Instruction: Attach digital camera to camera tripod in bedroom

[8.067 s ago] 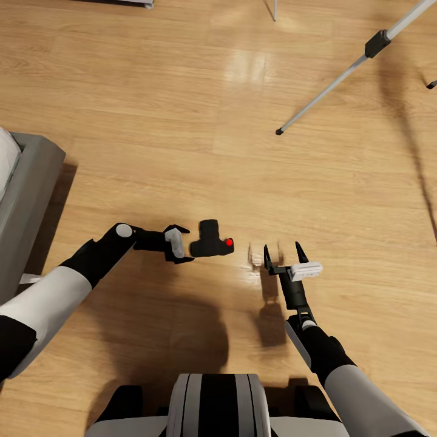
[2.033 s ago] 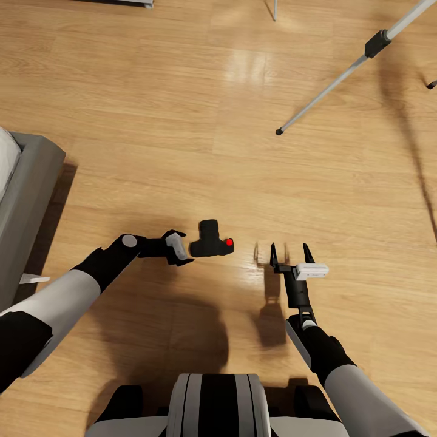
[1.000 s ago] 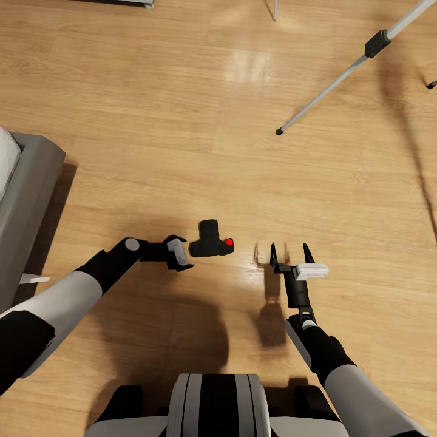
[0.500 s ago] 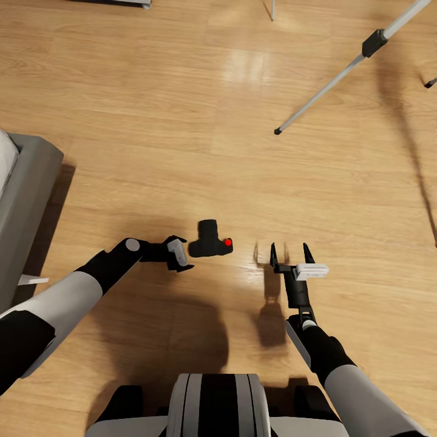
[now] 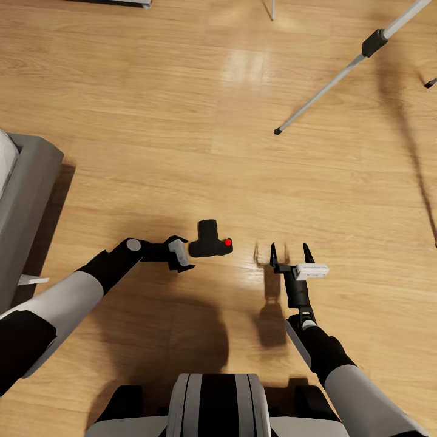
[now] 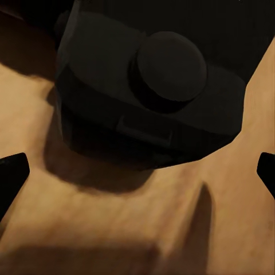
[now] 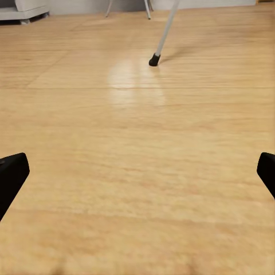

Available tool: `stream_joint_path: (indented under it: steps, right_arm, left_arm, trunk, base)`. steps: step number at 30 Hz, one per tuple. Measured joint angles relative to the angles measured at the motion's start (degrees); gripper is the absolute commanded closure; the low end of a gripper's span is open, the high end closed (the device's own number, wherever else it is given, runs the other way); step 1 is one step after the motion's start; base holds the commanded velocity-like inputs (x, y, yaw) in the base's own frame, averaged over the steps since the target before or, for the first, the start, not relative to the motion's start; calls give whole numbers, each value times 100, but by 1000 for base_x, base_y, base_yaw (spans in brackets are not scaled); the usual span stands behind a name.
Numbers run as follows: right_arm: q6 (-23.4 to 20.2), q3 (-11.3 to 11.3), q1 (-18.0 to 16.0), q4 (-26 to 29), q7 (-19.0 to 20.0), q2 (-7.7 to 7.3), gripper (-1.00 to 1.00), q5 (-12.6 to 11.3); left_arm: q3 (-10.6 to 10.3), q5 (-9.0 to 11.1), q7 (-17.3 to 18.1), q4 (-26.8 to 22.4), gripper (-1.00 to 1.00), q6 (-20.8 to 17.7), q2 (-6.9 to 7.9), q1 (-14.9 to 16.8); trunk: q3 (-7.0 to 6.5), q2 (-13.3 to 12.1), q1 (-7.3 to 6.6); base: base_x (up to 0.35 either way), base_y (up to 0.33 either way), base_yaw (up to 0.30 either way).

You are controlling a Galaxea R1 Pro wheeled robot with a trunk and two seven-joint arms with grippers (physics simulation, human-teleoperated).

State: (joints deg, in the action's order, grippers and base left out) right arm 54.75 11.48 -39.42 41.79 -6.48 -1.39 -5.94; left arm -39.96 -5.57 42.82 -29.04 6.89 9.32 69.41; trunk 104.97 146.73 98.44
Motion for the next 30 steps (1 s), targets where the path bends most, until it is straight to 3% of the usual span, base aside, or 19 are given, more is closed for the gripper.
stream_joint_path:
  steps: [16,30]
  right_arm:
    - [0,8,0,4,0,0,-100,1]
    - [1,9,0,3,1,0,-100,0]
  left_arm:
    - [0,0,0,1,-100,0,-4,0]
    - [0,0,0,0,-100,0,-20,0]
  trunk:
    - [0,0,0]
    - [0,0,0]
  base:
    - [0,0,-99]
    - [0,0,-14]
